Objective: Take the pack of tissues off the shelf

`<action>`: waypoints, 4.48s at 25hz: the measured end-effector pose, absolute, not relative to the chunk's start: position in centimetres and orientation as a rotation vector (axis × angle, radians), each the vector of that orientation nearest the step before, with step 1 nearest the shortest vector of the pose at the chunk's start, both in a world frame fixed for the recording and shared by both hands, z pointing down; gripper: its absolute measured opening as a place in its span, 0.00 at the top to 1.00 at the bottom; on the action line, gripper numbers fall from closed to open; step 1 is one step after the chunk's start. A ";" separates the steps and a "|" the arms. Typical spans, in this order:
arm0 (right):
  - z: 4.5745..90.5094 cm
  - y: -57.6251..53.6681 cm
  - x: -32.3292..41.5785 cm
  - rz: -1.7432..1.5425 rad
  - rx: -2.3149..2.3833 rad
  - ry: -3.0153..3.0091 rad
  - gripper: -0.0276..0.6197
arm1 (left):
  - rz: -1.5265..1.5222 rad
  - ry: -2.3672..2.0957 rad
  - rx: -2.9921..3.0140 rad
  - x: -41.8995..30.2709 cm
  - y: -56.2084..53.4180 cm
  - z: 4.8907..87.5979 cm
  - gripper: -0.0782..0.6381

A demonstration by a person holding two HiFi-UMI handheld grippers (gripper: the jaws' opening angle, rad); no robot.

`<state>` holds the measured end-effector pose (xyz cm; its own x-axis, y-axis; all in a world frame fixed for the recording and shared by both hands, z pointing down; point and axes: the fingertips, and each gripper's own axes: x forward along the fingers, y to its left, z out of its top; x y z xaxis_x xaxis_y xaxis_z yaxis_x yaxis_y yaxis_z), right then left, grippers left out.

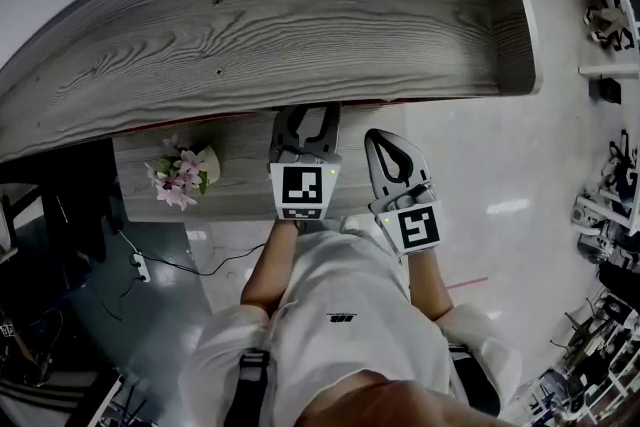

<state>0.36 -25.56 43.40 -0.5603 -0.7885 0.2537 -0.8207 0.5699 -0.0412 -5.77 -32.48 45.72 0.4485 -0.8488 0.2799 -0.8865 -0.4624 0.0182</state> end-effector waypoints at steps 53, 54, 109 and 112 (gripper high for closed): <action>40.4 -19.4 2.0 0.108 1.355 -2.631 0.92 | 0.315 -1.608 2.484 -5.6 -26.8 44.5 0.85; 40.4 -19.1 2.1 0.107 1.352 -2.631 0.92 | 0.314 -1.610 2.481 -5.6 -26.4 44.6 0.85; 55.1 -12.9 3.1 0.354 1.280 -2.427 0.92 | 0.515 -1.389 2.310 -5.3 -17.2 63.9 0.85; 55.5 -12.7 3.4 0.370 1.289 -2.414 0.92 | 0.528 -1.369 2.301 -5.0 -16.9 64.8 0.85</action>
